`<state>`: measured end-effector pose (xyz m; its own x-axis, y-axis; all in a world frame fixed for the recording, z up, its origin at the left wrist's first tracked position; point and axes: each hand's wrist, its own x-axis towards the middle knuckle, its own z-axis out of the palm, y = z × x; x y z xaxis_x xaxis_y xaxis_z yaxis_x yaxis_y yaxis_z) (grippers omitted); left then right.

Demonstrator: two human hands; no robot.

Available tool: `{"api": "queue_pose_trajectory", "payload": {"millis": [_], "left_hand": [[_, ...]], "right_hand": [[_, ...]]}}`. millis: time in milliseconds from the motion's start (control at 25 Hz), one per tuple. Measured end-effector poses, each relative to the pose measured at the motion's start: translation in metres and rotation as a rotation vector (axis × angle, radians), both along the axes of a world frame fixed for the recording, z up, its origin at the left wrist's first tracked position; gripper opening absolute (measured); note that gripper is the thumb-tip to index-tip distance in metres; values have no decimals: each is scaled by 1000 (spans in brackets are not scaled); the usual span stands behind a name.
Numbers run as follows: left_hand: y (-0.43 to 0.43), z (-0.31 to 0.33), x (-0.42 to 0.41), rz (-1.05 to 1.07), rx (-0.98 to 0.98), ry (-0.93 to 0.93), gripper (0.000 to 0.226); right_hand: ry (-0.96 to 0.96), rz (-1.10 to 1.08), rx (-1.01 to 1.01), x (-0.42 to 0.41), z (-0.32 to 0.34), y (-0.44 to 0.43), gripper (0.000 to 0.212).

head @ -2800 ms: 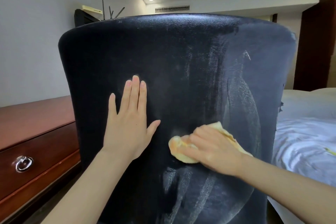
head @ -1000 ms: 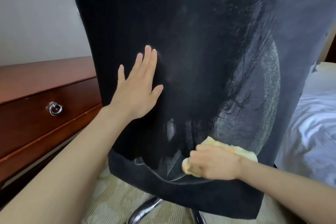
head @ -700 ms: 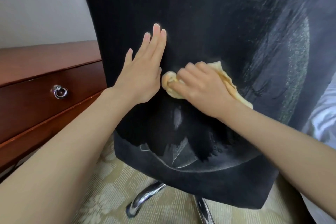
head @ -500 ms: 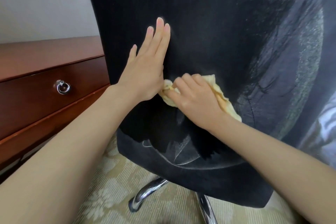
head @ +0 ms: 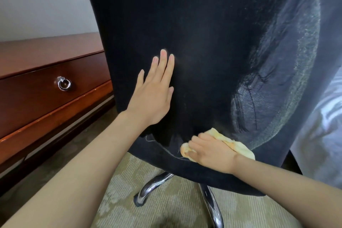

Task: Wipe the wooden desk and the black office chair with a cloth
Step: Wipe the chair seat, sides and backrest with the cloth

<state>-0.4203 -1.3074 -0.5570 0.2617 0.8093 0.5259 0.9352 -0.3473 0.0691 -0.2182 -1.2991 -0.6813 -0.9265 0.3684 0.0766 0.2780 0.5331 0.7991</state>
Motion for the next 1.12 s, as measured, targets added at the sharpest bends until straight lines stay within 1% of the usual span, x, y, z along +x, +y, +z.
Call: {"api": "queue_pose_trajectory", "payload": {"millis": [40,120,240,280,400,440,520,560,640,680,760,840,920,1040,1120], "left_hand": [[0,-1,0,4,1,9,66],[1,-1,-1,10,3,27,66],[1,0,0,31,6,34,67],[0,-1,1,42,17,41,67],[0,-4,5,62,46,34,66],[-1,-3,6,56,45,16,66],[-1,-1,3,32,37,-21,68],[-1,0,1,20,37,-30,69],[-2,2,-2,0,45,-20,72],[-2,2,-3,-5,47,-15,74],[-2,2,-4,-9,46,-12,77],[-1,0,-5,-10,47,-10,79],[1,-3,-7,11,66,20,81],[4,-8,-10,58,104,84,86],[4,-10,-8,68,115,93,86]], "right_hand": [[-32,0,-13,10,-8,-5,25],[-86,4,-63,28,-13,-12,25],[-122,-9,-100,41,13,-17,10],[-86,-23,-86,42,26,-17,11],[147,-133,-30,37,72,-13,21],[242,-138,25,34,90,-13,29],[388,-72,218,27,125,-12,45],[463,-37,321,21,143,-9,46],[642,53,504,6,173,1,36],[747,98,549,-3,184,6,30],[896,153,549,-24,189,13,22],[948,176,532,-37,173,18,20],[892,141,470,-44,140,19,24],[589,-2,280,-40,74,14,31],[388,-85,124,-27,33,6,28]]}}
